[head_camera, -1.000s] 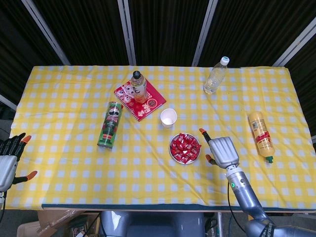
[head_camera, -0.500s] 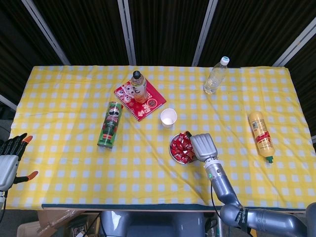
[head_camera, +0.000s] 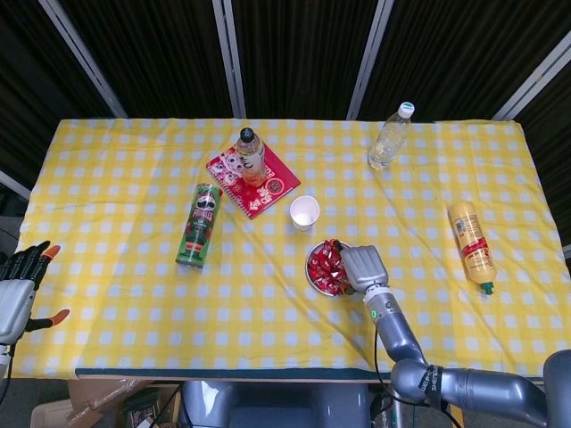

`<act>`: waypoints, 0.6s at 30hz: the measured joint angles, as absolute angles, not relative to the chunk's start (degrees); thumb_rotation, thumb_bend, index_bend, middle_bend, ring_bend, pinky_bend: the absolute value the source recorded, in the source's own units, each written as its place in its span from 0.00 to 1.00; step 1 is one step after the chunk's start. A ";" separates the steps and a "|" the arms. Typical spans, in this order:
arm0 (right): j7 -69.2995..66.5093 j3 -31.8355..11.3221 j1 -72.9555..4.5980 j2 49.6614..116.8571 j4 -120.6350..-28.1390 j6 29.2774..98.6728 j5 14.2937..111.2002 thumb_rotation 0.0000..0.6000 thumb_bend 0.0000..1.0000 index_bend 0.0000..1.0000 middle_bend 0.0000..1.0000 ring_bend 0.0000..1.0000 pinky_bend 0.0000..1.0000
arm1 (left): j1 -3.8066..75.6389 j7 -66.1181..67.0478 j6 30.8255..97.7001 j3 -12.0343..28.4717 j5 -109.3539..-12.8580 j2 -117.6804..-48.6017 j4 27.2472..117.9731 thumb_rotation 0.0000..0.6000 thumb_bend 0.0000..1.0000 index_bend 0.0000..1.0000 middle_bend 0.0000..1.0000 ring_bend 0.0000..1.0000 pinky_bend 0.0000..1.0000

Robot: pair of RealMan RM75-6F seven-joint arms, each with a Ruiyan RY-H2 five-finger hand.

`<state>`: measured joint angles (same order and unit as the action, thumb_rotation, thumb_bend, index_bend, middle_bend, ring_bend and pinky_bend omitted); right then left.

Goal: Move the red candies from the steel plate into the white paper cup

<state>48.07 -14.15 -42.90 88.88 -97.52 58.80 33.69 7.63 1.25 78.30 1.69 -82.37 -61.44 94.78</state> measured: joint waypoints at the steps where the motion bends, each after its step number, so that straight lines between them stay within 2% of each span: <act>1: 47.84 -14.01 -42.99 88.94 -97.27 58.77 33.55 1.00 0.32 0.14 0.82 0.91 0.93 | 7.63 1.24 78.29 1.68 -82.35 -61.44 94.72 1.00 0.02 0.00 0.00 0.00 0.00; 7: 45.44 -13.10 -43.71 90.00 -94.99 57.66 33.15 1.00 0.32 0.16 0.82 0.91 0.93 | 7.82 1.74 78.13 1.76 -82.19 -61.49 95.10 1.00 0.02 0.00 0.00 0.00 0.00; 15: 42.11 -12.31 -44.56 92.19 -91.24 56.03 33.66 1.00 0.32 0.24 0.82 0.91 0.93 | 7.91 1.66 77.95 1.78 -81.98 -61.52 95.14 1.00 0.02 0.00 0.00 0.00 0.00; 18: 40.64 -12.17 -44.76 93.25 -89.51 55.36 33.99 1.00 0.32 0.30 0.82 0.91 0.93 | 7.96 1.64 77.89 1.80 -81.92 -61.49 95.23 1.00 0.02 0.00 0.00 0.00 0.00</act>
